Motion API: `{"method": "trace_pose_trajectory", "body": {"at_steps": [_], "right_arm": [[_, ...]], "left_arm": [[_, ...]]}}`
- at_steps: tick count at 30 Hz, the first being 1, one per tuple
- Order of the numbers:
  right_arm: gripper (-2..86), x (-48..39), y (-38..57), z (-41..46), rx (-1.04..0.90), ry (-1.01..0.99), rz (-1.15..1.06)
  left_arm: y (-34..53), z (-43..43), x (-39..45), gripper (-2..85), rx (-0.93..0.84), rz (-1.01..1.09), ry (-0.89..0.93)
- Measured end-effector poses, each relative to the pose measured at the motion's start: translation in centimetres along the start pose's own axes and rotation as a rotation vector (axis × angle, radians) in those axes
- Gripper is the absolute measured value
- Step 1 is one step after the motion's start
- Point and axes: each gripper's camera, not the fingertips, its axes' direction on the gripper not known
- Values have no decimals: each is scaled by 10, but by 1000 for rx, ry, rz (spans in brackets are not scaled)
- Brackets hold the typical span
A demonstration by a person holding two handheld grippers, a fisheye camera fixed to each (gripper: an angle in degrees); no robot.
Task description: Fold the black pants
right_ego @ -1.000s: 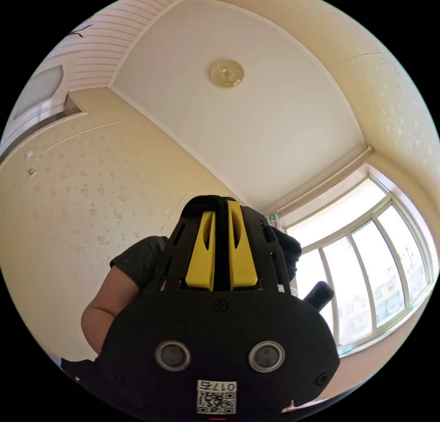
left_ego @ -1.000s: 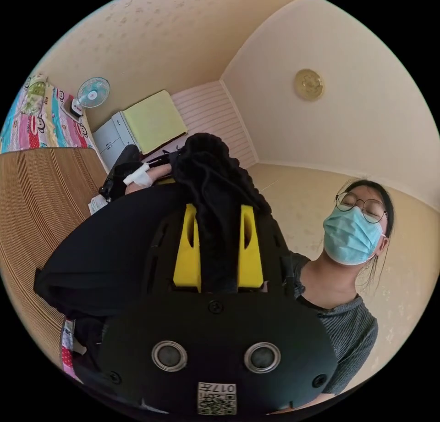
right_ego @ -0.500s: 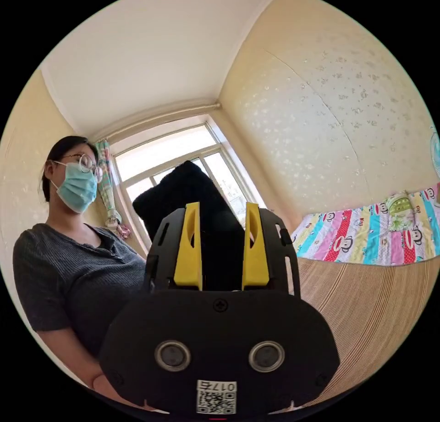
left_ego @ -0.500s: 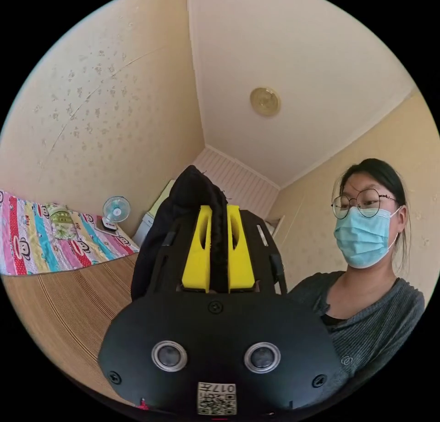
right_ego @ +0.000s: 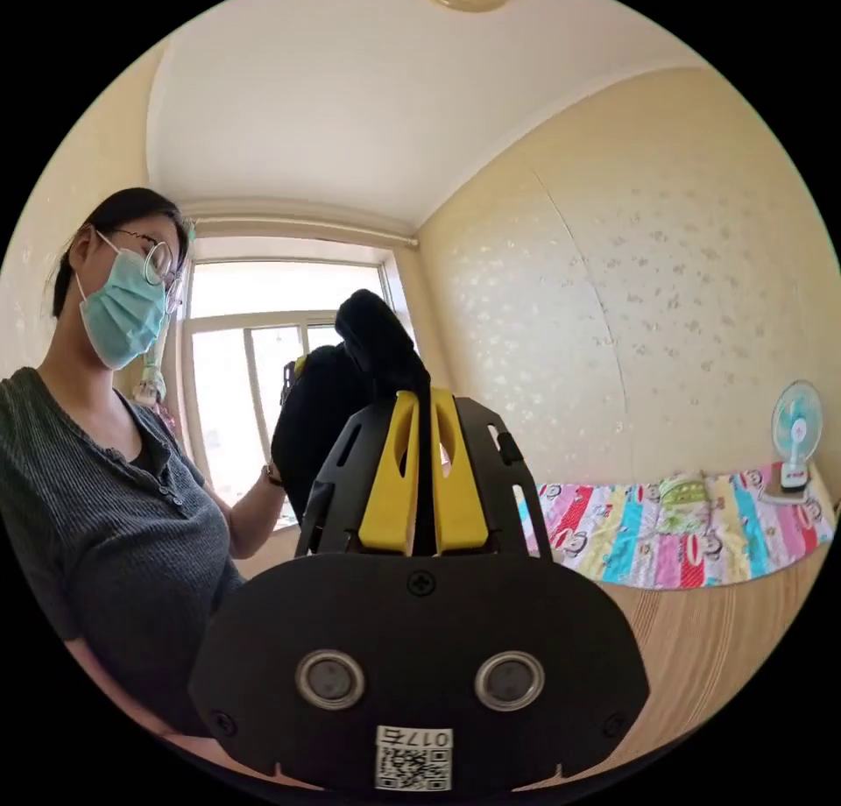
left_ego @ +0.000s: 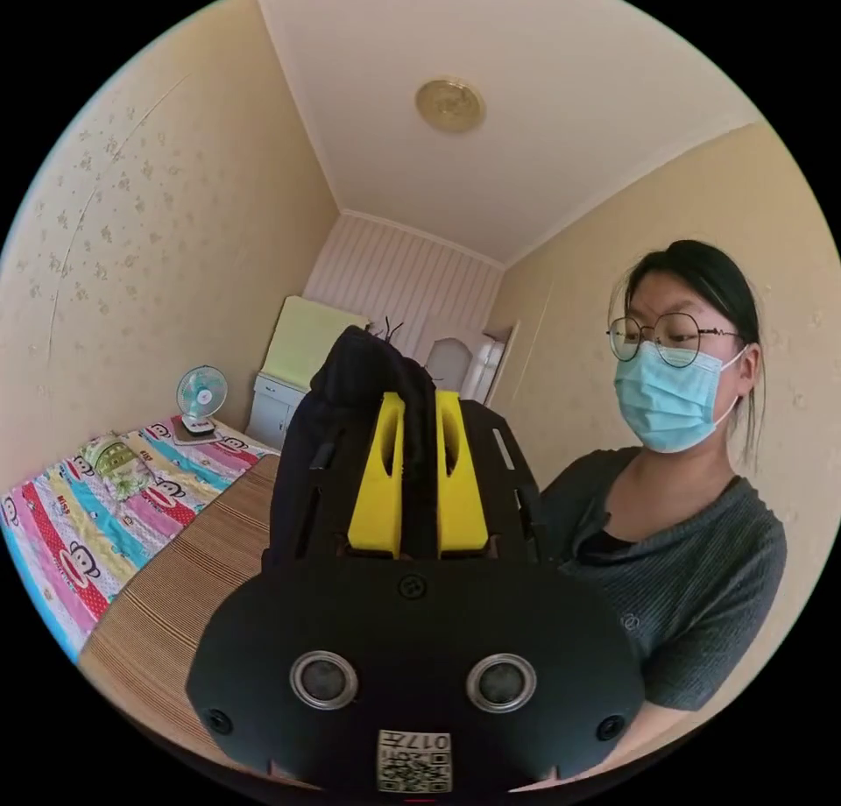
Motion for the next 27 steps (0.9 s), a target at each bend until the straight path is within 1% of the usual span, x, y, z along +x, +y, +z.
{"method": "trace_pose_trajectory", "body": {"at_steps": [1, 2, 4, 8, 9, 10, 11, 13, 15, 17, 18, 20, 21, 22, 23, 24, 25, 26, 27], "right_arm": [[32, -13, -31, -1, -3, 42, -78], [30, -26, -61, -1, 10, 42, -137], [28, -43, -105, 3, -9, 26, -192], [27, -59, -197, 6, -40, 51, -211], [27, -57, -210, 7, -46, 59, -204], [28, -50, -235, 10, -69, 86, -195], [29, -36, -257, 15, -103, 108, -182], [30, -6, -280, 21, -157, 119, -159], [30, 37, -285, 29, -211, 146, -101], [31, 109, -264, 37, -248, 204, 2], [31, 130, -258, 40, -258, 223, 23], [31, 234, -244, 76, -347, 305, 124], [32, 265, -243, 91, -376, 328, 148], [33, 333, -243, 128, -440, 381, 175], [36, 402, -240, 173, -489, 452, 167], [37, 438, -236, 196, -510, 482, 161], [41, 500, -220, 236, -582, 516, 130], [46, 551, -194, 262, -673, 566, 167], [49, 574, -178, 268, -700, 594, 233]], "left_arm": [[-12, -8, 10, 58, -102, 67, 27], [-18, -12, 16, 57, -150, 99, 24], [-49, -29, 47, 54, -261, 154, -114], [-118, -57, 75, 55, -269, 153, -268], [-146, -62, 78, 56, -290, 173, -334], [-172, -63, 77, 56, -321, 186, -426], [-185, -62, 75, 56, -338, 190, -480], [-226, -52, 57, 56, -391, 196, -702], [-240, -43, 32, 57, -394, 153, -770], [-241, -36, -3, 57, -324, 63, -806], [-238, -29, -32, 56, -282, 19, -845], [-244, -13, -93, 56, -283, -30, -927], [-258, -2, -154, 56, -309, -86, -978], [-275, 1, -228, 58, -309, -172, -1011], [-282, 1, -266, 61, -303, -219, -1027], [-292, -4, -347, 69, -292, -327, -1060], [-290, -18, -419, 76, -279, -439, -1108], [-283, -28, -449, 80, -282, -503, -1131], [-256, -52, -499, 81, -291, -659, -1146]]}}
